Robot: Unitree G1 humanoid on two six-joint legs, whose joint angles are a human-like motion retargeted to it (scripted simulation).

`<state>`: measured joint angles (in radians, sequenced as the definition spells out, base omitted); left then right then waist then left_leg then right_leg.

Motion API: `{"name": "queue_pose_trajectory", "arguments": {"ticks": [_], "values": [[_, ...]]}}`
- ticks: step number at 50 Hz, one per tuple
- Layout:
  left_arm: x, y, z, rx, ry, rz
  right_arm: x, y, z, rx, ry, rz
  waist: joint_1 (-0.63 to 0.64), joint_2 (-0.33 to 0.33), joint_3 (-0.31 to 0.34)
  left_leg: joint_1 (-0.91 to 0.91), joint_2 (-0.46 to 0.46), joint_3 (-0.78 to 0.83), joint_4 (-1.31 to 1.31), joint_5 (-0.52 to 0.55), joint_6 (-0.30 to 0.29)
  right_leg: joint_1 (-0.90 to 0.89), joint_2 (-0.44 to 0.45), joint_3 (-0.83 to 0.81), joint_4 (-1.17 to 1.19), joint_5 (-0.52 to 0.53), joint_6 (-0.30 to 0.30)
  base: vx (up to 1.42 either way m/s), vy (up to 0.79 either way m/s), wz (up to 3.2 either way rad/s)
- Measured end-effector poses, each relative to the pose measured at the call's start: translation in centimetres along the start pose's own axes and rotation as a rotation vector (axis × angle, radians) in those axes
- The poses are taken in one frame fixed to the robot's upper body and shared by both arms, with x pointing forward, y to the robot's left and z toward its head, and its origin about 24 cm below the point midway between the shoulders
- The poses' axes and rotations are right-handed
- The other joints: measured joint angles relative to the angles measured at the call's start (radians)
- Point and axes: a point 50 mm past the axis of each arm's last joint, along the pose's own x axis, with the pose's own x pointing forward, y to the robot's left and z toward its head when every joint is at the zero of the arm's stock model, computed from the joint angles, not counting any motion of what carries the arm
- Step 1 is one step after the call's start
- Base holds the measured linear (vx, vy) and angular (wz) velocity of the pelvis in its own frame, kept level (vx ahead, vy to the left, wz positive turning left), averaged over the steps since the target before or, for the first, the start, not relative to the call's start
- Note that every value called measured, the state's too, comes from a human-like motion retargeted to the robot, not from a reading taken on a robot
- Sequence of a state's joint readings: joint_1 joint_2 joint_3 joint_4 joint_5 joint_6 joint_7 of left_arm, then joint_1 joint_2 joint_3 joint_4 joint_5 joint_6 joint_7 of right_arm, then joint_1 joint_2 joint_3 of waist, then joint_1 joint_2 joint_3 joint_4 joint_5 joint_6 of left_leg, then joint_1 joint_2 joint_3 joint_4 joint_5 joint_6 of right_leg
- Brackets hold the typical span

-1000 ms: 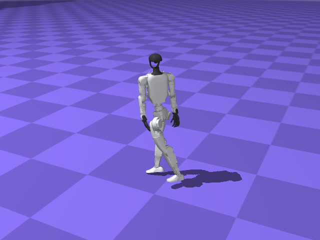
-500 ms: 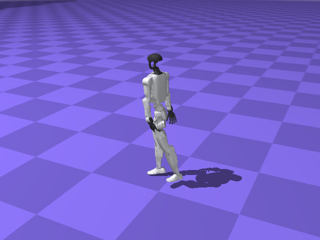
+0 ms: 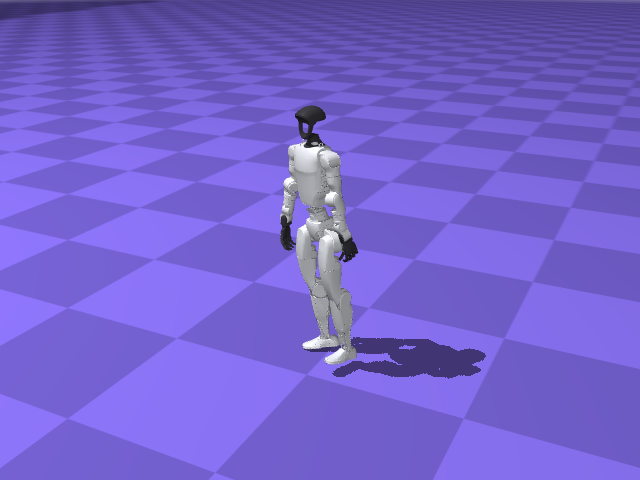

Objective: In place motions

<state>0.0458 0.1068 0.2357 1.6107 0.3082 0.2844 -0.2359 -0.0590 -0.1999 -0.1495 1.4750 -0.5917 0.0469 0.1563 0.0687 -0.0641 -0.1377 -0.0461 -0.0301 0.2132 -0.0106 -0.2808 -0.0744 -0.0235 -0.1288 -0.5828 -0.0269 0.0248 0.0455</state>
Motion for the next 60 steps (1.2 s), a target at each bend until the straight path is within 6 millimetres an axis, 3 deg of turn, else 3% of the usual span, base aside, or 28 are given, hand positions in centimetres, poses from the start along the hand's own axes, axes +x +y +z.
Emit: {"name": "queue_pose_trajectory", "arguments": {"ticks": [5, 10, 17, 25, 38, 45, 55, 57, 60], "values": [[0.3, 0.1, -1.9, -0.069, 0.048, 0.014, 0.0, 0.7, 2.2, -0.098, -0.082, 0.018, 0.029, -0.009, -0.001, -0.009, -0.013, -0.042, 0.001, 0.010, 0.009, 0.026, -0.005, -0.048, -0.008, 0.000, 0.010, -0.09, 0.05, 0.51], [0.6, -0.3, -2.8, -0.094, 0.077, -0.013, 0.1, 1.6, 2.8, -0.179, -0.099, 0.041, 0.047, -0.009, 0.008, -0.005, -0.028, -0.070, 0.002, 0.013, 0.023, 0.048, -0.014, -0.075, -0.012, 0.006, 0.017, -0.09, 0.11, 0.24], [0.6, -1.1, -2.0, -0.088, 0.052, -0.040, 0.2, 2.4, 1.3, -0.165, -0.054, 0.052, 0.051, 0.003, 0.020, -0.007, -0.055, -0.095, -0.002, 0.015, 0.037, 0.058, -0.043, -0.104, -0.006, 0.015, 0.033, -0.09, 0.12, 0.10], [0.4, -2.4, 0.4, -0.049, -0.011, -0.066, 0.2, 2.7, -1.6, -0.118, 0.057, 0.046, 0.016, 0.042, 0.020, -0.021, -0.058, -0.086, -0.014, 0.021, 0.046, 0.025, -0.057, -0.096, 0.018, 0.028, 0.028, -0.08, 0.10, -0.11], [-0.4, -2.4, 3.2, 0.069, -0.075, -0.068, 0.2, 3.2, -2.8, -0.074, 0.092, 0.031, -0.066, 0.085, 0.041, -0.014, -0.019, -0.041, -0.021, 0.014, 0.036, -0.032, -0.016, -0.010, 0.032, 0.049, -0.003, 0.01, -0.04, -0.35], [-0.3, -2.5, 3.1, 0.059, -0.082, -0.091, 0.2, 3.5, -3.5, -0.064, 0.119, 0.043, -0.085, 0.094, 0.035, 0.004, 0.024, -0.004, -0.021, 0.004, 0.008, -0.041, 0.026, 0.028, 0.033, 0.031, -0.010, 0.14, -0.16, -0.29], [0.2, -1.0, 0.6, -0.007, -0.034, -0.077, 0.1, 4.0, -3.7, -0.076, 0.130, 0.074, -0.116, 0.069, 0.027, 0.024, 0.107, 0.025, 0.063, -0.017, -0.027, -0.008, 0.094, 0.097, 0.034, -0.037, -0.036, 0.23, -0.30, -0.04], [0.2, -0.7, 0.0, -0.031, -0.025, -0.067, 0.2, 3.8, -3.4, -0.082, 0.120, 0.071, -0.120, 0.049, 0.031, -0.002, 0.117, 0.033, 0.134, -0.011, -0.006, 0.004, 0.091, 0.108, 0.029, -0.044, -0.038, 0.20, -0.34, 0.06], [0.3, -0.5, -0.5, -0.062, -0.016, -0.071, 0.2, 3.2, -3.0, -0.086, 0.105, 0.056, -0.142, 0.012, 0.033, -0.081, 0.101, 0.031, 0.300, 0.008, 0.095, 0.012, 0.060, 0.092, 0.022, -0.050, -0.037, 0.15, -0.23, 0.37]]}}
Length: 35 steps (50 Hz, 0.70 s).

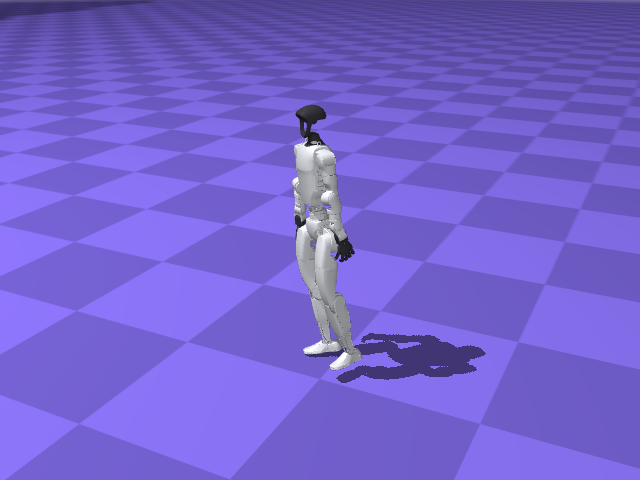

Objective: In place motions

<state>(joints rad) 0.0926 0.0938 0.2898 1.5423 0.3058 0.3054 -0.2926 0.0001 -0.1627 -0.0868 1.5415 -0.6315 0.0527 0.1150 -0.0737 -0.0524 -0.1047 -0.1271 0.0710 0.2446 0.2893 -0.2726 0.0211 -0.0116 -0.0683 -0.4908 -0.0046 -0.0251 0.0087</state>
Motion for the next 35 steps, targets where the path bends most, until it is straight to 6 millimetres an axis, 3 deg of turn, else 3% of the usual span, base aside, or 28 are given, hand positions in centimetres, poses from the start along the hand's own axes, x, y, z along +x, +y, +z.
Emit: {"name": "queue_pose_trajectory", "arguments": {"ticks": [2, 4, 8, 13, 17, 23, 30, 35], "values": [[0.1, -0.2, -0.3, -0.013, 0.004, -0.013, -0.1, -0.6, 0.1, 0.003, -0.005, -0.017, 0.016, -0.026, 0.012, -0.069, -0.034, -0.011, 0.137, -0.004, 0.104, 0.002, -0.025, 0.013, 0.001, 0.004, -0.012, 0.17, -0.19, -0.15], [0.3, -0.7, -0.4, -0.024, 0.001, -0.026, -0.2, -1.4, 0.3, 0.011, -0.009, -0.037, 0.052, -0.030, 0.040, -0.129, -0.075, -0.066, 0.215, -0.003, 0.112, 0.010, -0.024, 0.039, 0.003, 0.010, -0.029, 0.06, -0.05, -0.71], [0.6, -1.6, -0.7, -0.013, -0.001, -0.052, -0.5, -2.8, 0.9, 0.033, -0.023, -0.077, 0.096, -0.001, 0.093, -0.235, -0.134, -0.157, 0.147, 0.024, 0.062, 0.021, 0.006, 0.069, 0.006, 0.018, -0.064, -0.04, -0.03, -0.50], [0.9, -1.3, -2.0, 0.046, 0.038, -0.036, -0.5, -3.3, 1.0, 0.043, -0.033, -0.088, 0.162, 0.029, 0.158, -0.346, -0.096, -0.167, -0.131, 0.020, -0.034, 0.057, 0.054, 0.087, 0.001, 0.014, -0.096, 0.00, -0.04, -0.39], [1.0, -1.4, -2.8, 0.031, 0.067, -0.041, -0.5, -3.0, 1.3, 0.006, -0.028, -0.077, 0.224, 0.012, 0.223, -0.461, -0.096, -0.264, -0.251, 0.016, -0.055, 0.084, 0.043, 0.095, -0.002, 0.022, -0.112, -0.04, -0.07, -0.32], [1.3, -2.6, -3.4, -0.061, 0.067, -0.106, -0.5, -2.7, 2.7, -0.081, -0.060, -0.077, 0.291, -0.021, 0.290, -0.557, -0.052, -0.244, -0.257, 0.003, -0.065, 0.086, 0.012, 0.117, 0.007, 0.037, -0.132, -0.07, -0.05, -0.44], [1.3, -2.4, -4.1, -0.052, 0.095, -0.096, -0.5, -2.0, 3.4, -0.114, -0.101, -0.053, 0.263, -0.011, 0.254, -0.515, -0.066, -0.280, -0.241, 0.009, -0.064, 0.069, 0.017, 0.096, 0.005, 0.032, -0.122, 0.01, -0.02, 0.14], [1.1, -1.8, -3.4, -0.032, 0.076, -0.072, -0.2, -1.3, 2.1, -0.081, -0.062, -0.028, 0.218, 0.016, 0.191, -0.420, -0.102, -0.342, -0.217, 0.021, -0.045, 0.052, 0.035, 0.059, -0.003, 0.019, -0.105, 0.05, 0.02, 0.53]]}}
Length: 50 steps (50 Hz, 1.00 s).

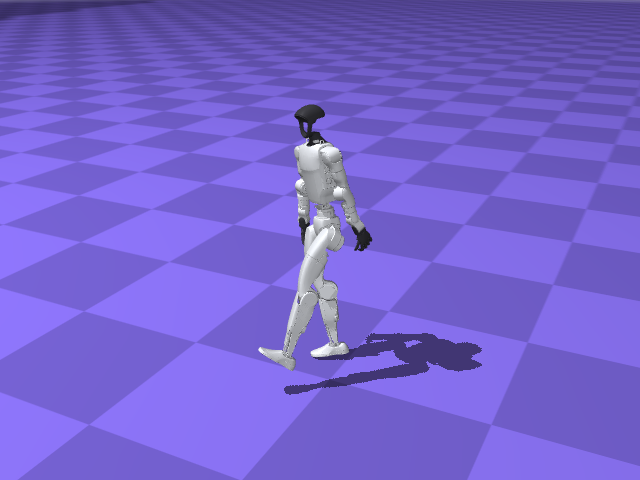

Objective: In place motions

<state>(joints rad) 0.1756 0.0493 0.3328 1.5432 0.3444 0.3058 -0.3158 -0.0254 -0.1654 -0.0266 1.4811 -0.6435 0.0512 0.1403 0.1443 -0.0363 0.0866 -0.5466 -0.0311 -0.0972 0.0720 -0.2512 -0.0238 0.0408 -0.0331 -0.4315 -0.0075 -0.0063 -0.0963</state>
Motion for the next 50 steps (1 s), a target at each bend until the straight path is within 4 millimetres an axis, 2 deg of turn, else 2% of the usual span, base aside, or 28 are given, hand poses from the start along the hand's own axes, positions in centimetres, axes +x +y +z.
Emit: {"name": "queue_pose_trajectory", "arguments": {"ticks": [9, 16, 17, 18, 20, 22, 25, 30, 40, 45, 50], "values": [[-1.1, 0.9, 3.2, 0.026, -0.103, 0.047, -0.1, 1.3, -3.2, 0.080, 0.123, 0.031, -0.094, 0.032, -0.089, 0.209, -0.008, 0.047, 0.105, 0.023, 0.014, -0.033, 0.003, -0.070, -0.003, -0.028, 0.043, -0.01, 0.06, 0.72], [-1.7, 1.0, 4.9, 0.066, -0.153, 0.068, -0.1, 1.5, -3.9, 0.117, 0.144, 0.030, -0.158, 0.040, -0.135, 0.325, 0.011, 0.084, 0.150, 0.038, 0.035, -0.065, -0.015, -0.115, 0.002, -0.039, 0.067, -0.07, 0.12, 0.63], [-1.7, 1.0, 4.9, 0.070, -0.156, 0.068, -0.1, 1.4, -3.9, 0.118, 0.143, 0.028, -0.161, 0.047, -0.137, 0.351, 0.017, 0.087, 0.127, 0.040, 0.023, -0.065, -0.011, -0.120, 0.002, -0.039, 0.070, -0.06, 0.16, 0.12], [-1.6, 1.0, 4.8, 0.071, -0.155, 0.068, -0.1, 1.4, -3.9, 0.116, 0.142, 0.027, -0.163, 0.058, -0.140, 0.382, 0.030, 0.095, 0.093, 0.029, -0.019, -0.064, 0.000, -0.124, 0.002, -0.040, 0.072, -0.04, 0.17, -0.01], [-1.4, 0.9, 4.4, 0.070, -0.143, 0.064, -0.1, 1.2, -3.9, 0.108, 0.140, 0.024, -0.163, 0.076, -0.150, 0.437, 0.059, 0.192, 0.018, -0.007, -0.063, -0.063, 0.014, -0.121, 0.004, -0.040, 0.076, -0.02, 0.17, -0.15], [-1.2, 0.7, 3.8, 0.062, -0.123, 0.051, -0.1, 1.0, -3.7, 0.100, 0.137, 0.021, -0.174, 0.093, -0.167, 0.462, 0.079, 0.273, -0.038, 0.008, -0.091, -0.069, 0.021, -0.124, 0.004, -0.036, 0.081, -0.05, 0.19, -0.02], [-0.9, 0.2, 3.3, 0.040, -0.100, 0.027, -0.1, 0.7, -2.5, 0.110, 0.104, 0.010, -0.210, 0.107, -0.190, 0.437, 0.063, 0.204, -0.067, 0.035, -0.101, -0.086, 0.011, -0.152, 0.003, -0.029, 0.092, -0.15, 0.18, 0.30], [-1.2, 0.6, 3.8, 0.052, -0.101, 0.037, 0.0, 0.7, -0.6, 0.146, 0.017, 0.023, -0.188, 0.085, -0.161, 0.435, 0.037, 0.199, -0.044, 0.021, -0.084, -0.073, -0.020, -0.166, 0.002, -0.013, 0.103, -0.12, 0.16, -0.02], [-0.9, 0.3, 2.8, -0.042, -0.094, -0.009, 0.0, 0.7, 1.1, -0.049, -0.028, 0.026, -0.134, 0.055, -0.184, 0.460, 0.001, 0.223, -0.063, 0.002, -0.058, -0.079, -0.067, -0.162, 0.007, 0.019, 0.123, -0.07, 0.12, -0.24], [-0.7, 0.2, 2.2, -0.050, -0.066, -0.014, 0.0, 0.7, 1.5, -0.060, -0.047, 0.032, -0.137, 0.048, -0.193, 0.472, -0.014, 0.223, -0.082, 0.003, -0.052, -0.081, -0.087, -0.166, 0.011, 0.030, 0.131, -0.04, 0.08, -0.04], [-0.8, 0.2, 2.4, -0.022, -0.065, -0.005, 0.1, 0.8, 1.0, -0.042, -0.030, 0.038, -0.137, 0.048, -0.196, 0.478, -0.026, 0.218, -0.087, 0.002, -0.045, -0.078, -0.099, -0.168, 0.007, 0.041, 0.137, -0.03, 0.08, -0.07]]}}
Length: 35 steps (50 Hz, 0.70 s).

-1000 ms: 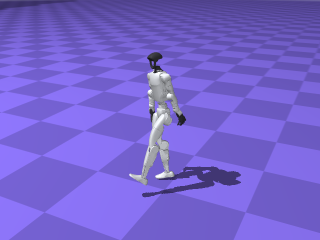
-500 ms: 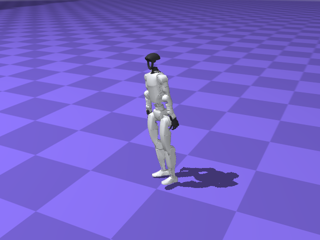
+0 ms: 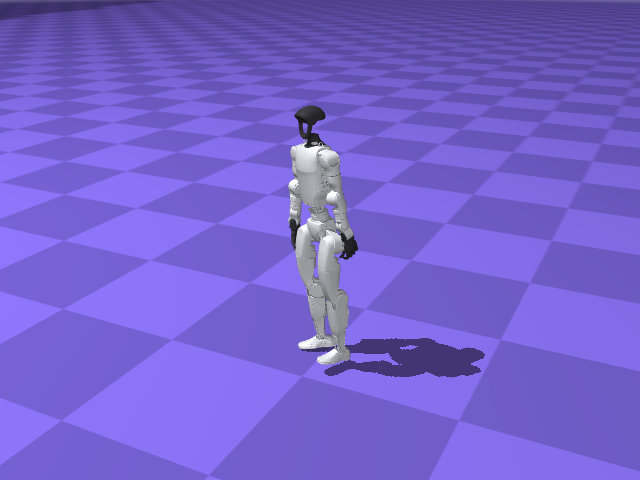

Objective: In place motions

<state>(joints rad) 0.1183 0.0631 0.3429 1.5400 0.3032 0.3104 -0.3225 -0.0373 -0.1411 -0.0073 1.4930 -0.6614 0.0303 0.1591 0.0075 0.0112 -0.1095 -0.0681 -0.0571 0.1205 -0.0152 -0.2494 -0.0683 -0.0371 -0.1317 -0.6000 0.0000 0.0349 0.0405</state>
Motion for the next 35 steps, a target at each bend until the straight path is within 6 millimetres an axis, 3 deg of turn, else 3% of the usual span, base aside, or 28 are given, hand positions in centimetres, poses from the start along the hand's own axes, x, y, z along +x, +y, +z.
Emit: {"name": "queue_pose_trajectory", "arguments": {"ticks": [19, 29, 35], "values": [[-0.5, 0.5, 1.5, 0.018, -0.048, 0.022, -0.1, 1.3, -3.0, 0.030, 0.118, 0.028, 0.002, -0.018, -0.005, 0.001, -0.013, 0.006, 0.010, -0.004, 0.015, 0.005, -0.016, -0.007, -0.003, 0.007, 0.015, 0.00, 0.00, 0.00], [-0.6, 0.3, 2.2, 0.044, -0.069, 0.039, -0.3, 0.1, -3.5, 0.067, 0.124, -0.001, 0.054, -0.047, 0.021, 0.006, -0.038, 0.007, 0.039, -0.007, 0.017, 0.004, -0.061, 0.020, 0.002, 0.024, 0.045, -0.06, 0.07, -0.02], [-0.1, 0.0, 0.6, 0.005, -0.023, 0.007, -0.4, -1.3, -3.2, 0.079, 0.095, -0.043, 0.083, -0.034, 0.029, 0.039, -0.071, -0.001, 0.026, -0.023, 0.044, 0.004, -0.090, 0.053, 0.042, 0.031, 0.057, -0.11, 0.18, -0.26]]}}
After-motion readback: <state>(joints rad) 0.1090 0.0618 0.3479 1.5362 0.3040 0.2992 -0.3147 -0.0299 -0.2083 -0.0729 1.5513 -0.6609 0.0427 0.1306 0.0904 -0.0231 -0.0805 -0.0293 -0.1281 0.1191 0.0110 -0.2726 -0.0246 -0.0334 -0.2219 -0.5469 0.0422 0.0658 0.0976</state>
